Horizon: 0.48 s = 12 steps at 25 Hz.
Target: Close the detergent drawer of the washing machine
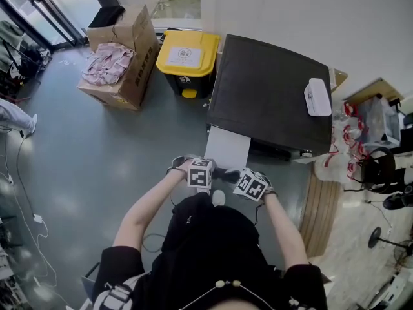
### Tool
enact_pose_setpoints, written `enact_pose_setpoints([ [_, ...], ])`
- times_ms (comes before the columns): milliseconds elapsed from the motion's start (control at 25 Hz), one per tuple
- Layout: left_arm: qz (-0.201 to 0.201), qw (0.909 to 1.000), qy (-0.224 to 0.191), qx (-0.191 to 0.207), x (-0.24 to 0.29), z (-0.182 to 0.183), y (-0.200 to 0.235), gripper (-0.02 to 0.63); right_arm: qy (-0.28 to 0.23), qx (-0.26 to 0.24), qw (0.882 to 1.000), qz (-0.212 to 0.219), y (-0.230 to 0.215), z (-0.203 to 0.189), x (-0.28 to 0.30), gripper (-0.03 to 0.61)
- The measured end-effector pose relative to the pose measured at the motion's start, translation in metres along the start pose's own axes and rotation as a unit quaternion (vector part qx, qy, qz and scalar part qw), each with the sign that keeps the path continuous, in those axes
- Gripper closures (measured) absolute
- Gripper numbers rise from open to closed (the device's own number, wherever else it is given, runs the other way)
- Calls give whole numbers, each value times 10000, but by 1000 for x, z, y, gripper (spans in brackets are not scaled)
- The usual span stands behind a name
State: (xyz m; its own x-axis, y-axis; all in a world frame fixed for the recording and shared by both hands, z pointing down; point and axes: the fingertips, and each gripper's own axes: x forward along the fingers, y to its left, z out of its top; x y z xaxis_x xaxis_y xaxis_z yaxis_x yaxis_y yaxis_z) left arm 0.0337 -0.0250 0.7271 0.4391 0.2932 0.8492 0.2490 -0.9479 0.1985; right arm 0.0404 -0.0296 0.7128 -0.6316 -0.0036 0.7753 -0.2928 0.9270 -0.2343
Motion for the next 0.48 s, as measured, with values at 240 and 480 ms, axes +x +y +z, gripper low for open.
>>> enact_pose_setpoints([
  [240, -236, 9997, -47, -64, 0, -1, -3, 573, 42, -20, 10000, 78, 5, 1, 3, 543],
  [480, -303, 9995, -102, -82, -2, 2, -1, 574, 31, 58, 9998, 186, 3, 2, 0, 545],
])
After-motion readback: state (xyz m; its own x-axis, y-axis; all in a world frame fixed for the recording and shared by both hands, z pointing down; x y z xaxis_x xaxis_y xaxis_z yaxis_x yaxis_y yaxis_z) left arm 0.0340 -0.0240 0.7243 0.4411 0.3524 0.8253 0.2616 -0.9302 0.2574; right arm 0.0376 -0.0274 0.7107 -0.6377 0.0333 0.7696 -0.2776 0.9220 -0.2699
